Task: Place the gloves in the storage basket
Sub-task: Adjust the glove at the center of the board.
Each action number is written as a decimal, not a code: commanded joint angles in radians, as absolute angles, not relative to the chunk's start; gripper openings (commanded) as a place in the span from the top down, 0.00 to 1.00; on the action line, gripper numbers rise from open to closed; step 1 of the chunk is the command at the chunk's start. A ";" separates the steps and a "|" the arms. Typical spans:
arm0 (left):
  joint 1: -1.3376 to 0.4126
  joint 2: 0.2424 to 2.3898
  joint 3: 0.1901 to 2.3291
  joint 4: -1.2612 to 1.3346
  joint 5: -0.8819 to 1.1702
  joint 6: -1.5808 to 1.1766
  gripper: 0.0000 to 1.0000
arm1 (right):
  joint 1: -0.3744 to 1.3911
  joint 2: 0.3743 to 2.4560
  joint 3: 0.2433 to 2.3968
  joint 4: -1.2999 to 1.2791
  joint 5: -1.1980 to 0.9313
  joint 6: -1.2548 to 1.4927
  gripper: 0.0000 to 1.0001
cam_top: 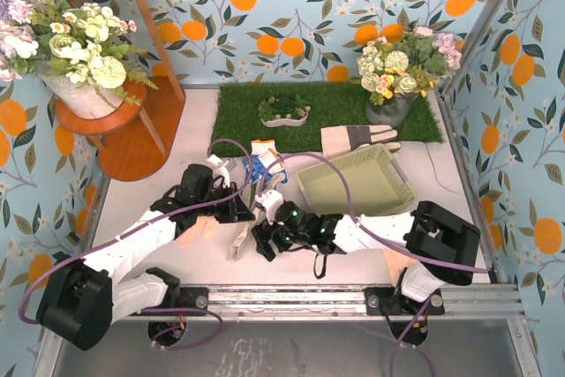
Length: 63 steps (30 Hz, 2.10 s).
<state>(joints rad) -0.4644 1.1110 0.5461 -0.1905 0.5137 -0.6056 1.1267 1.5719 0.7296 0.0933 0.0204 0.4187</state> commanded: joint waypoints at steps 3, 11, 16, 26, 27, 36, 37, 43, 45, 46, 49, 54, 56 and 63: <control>-0.460 1.118 0.597 -0.165 0.562 -0.578 1.00 | 1.040 1.549 0.723 0.216 -0.016 0.306 0.23; -0.460 1.085 0.596 -0.167 0.553 -0.576 1.00 | 0.990 1.610 0.760 0.283 -0.220 0.154 0.25; -0.460 1.081 0.594 -0.159 0.568 -0.576 1.00 | 0.990 1.647 0.798 0.265 -0.250 0.122 0.26; -0.460 1.089 0.606 -0.206 0.500 -0.557 1.00 | 0.997 1.651 0.785 0.233 -0.186 0.192 0.62; -0.460 1.090 0.609 -0.209 0.494 -0.557 1.00 | 1.003 1.644 0.779 0.219 -0.176 0.198 0.68; -0.462 1.051 0.603 -0.200 0.474 -0.548 0.61 | 1.064 1.549 0.736 0.079 -0.062 0.257 0.92; -0.463 1.026 0.600 -0.198 0.464 -0.549 0.55 | 1.064 1.539 0.735 0.057 -0.060 0.265 0.92; -0.463 0.945 0.571 -0.159 0.459 -0.562 0.38 | 1.067 1.499 0.759 -0.103 -0.056 0.318 0.91; -0.463 0.978 0.560 -0.134 0.499 -0.574 0.45 | 1.068 1.488 0.764 -0.138 -0.075 0.353 0.91; -0.465 0.998 0.557 -0.124 0.512 -0.578 0.50 | 1.069 1.484 0.767 -0.152 -0.084 0.373 0.91; -0.474 1.026 0.539 -0.091 0.522 -0.606 0.63 | 1.074 1.473 0.769 -0.200 -0.089 0.429 0.91; -0.512 0.991 0.429 0.068 0.534 -0.740 0.68 | 1.078 1.465 0.775 -0.262 -0.068 0.493 0.89; -0.540 0.986 0.385 0.144 0.523 -0.796 0.70 | 1.083 1.470 0.785 -0.289 -0.053 0.505 0.88; -0.615 1.085 0.336 0.297 0.447 -0.850 0.75 | 1.087 1.456 0.801 -0.338 -0.002 0.559 0.72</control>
